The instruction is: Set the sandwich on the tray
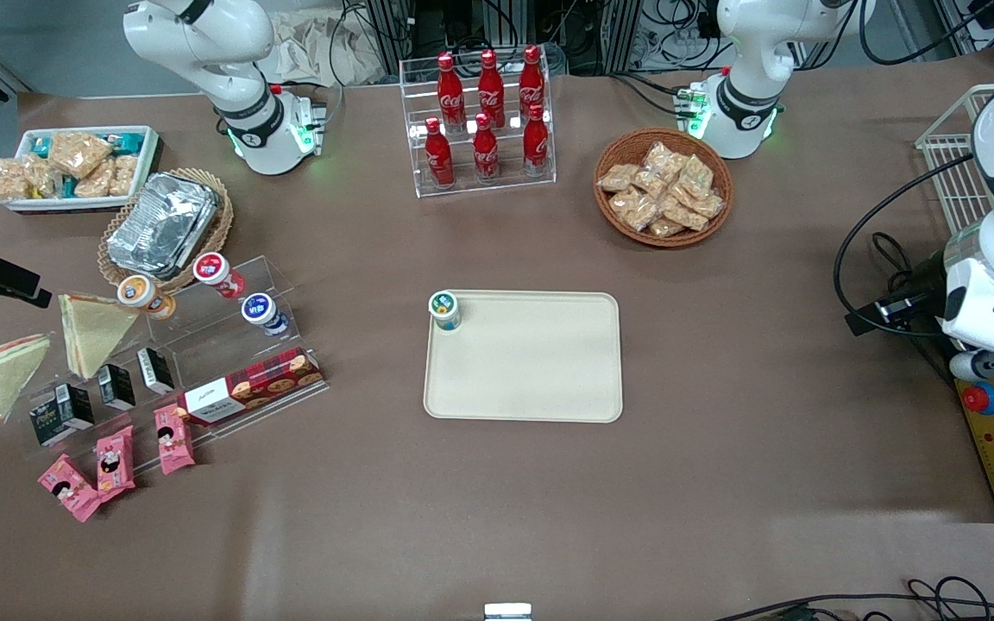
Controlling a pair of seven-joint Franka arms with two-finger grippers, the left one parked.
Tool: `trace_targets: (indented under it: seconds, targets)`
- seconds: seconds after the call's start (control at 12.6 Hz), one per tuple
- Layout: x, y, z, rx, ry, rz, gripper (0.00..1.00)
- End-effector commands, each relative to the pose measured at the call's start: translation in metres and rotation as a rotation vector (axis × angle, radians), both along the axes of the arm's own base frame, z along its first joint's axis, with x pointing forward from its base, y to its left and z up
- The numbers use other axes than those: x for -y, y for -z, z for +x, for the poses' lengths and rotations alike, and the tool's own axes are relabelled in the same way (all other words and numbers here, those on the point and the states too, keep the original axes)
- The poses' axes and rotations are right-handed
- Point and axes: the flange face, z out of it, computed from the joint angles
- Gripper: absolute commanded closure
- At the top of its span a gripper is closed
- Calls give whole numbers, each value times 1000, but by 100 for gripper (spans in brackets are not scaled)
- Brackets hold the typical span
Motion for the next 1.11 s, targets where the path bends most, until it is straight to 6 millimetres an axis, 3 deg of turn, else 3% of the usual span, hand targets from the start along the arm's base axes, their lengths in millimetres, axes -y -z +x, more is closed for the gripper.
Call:
trace_targets:
  seconds: [0.0,0.4,0.63,1.03]
  targets:
    - [4,-4,1,8,0,-15,1]
    - [4,-4,-1,-1,58,-14,1]
    - [43,1,1,26,126,-24,1]
    - [74,16,4,8,173,-118,1]
